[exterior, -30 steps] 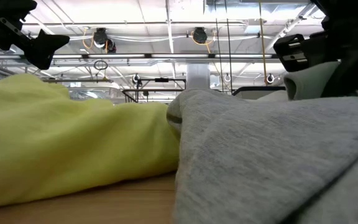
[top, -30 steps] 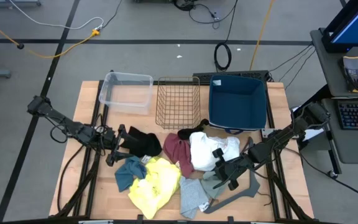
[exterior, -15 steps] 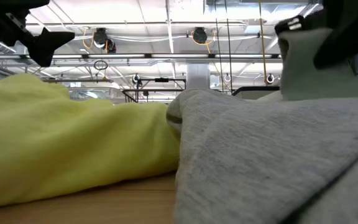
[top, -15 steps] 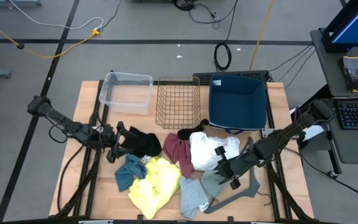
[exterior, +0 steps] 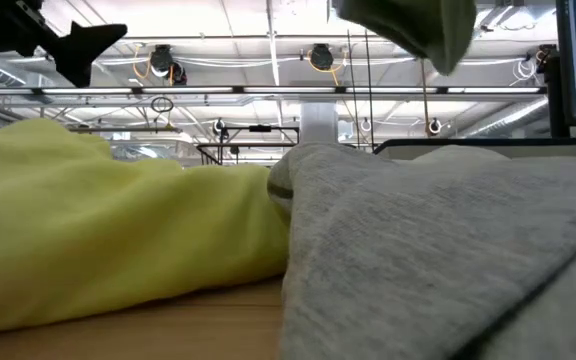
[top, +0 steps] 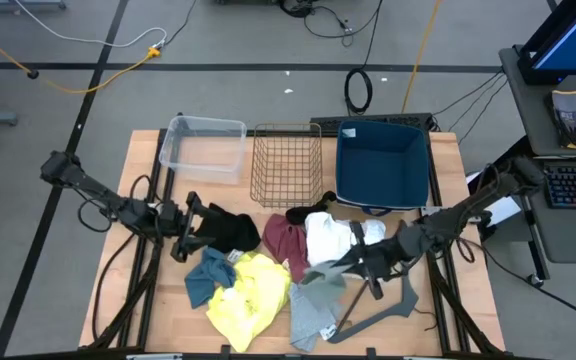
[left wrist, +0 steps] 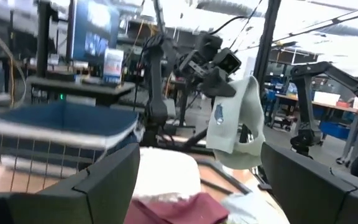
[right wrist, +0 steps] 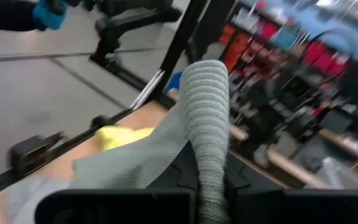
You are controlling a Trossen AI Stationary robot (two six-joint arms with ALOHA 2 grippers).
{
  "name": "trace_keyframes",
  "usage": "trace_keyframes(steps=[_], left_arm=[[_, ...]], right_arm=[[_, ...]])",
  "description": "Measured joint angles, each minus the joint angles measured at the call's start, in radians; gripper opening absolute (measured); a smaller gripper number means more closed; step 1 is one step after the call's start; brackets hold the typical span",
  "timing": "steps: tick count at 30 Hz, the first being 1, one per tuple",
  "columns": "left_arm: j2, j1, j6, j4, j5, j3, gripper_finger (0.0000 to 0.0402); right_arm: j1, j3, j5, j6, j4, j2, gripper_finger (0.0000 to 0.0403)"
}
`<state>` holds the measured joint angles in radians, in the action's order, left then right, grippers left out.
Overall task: Pick & Place Cloths
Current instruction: Put the gray sock into the transparent bin
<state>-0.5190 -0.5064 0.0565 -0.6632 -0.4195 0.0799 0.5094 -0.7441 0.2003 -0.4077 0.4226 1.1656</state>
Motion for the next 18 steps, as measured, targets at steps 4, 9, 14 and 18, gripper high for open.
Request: trace_keyframes(steps=[4, 9, 14, 18], left_arm=[[-0.085, 0.0, -0.079, -0.104, 0.007, 0.007, 0.034], [-0.213, 0.0, -0.143, -0.181, 0.008, 0.052, 0.034], [-0.35, 0.001, -0.16, -0.183, -0.017, 0.15, 0.034], [-0.45, 0.002, -0.21, -0.181, -0.027, 0.244, 0.034]], right_arm=[[-0.064, 0.0, -0.108, -0.032, 0.08, 0.0, 0.0003], [-0.145, 0.0, -0.207, -0.026, 0.142, 0.0, 0.0003], [-0.199, 0.0, -0.26, -0.027, 0.217, 0.015, 0.0003], [-0.215, 0.0, -0.283, -0.07, 0.302, 0.052, 0.0003]])
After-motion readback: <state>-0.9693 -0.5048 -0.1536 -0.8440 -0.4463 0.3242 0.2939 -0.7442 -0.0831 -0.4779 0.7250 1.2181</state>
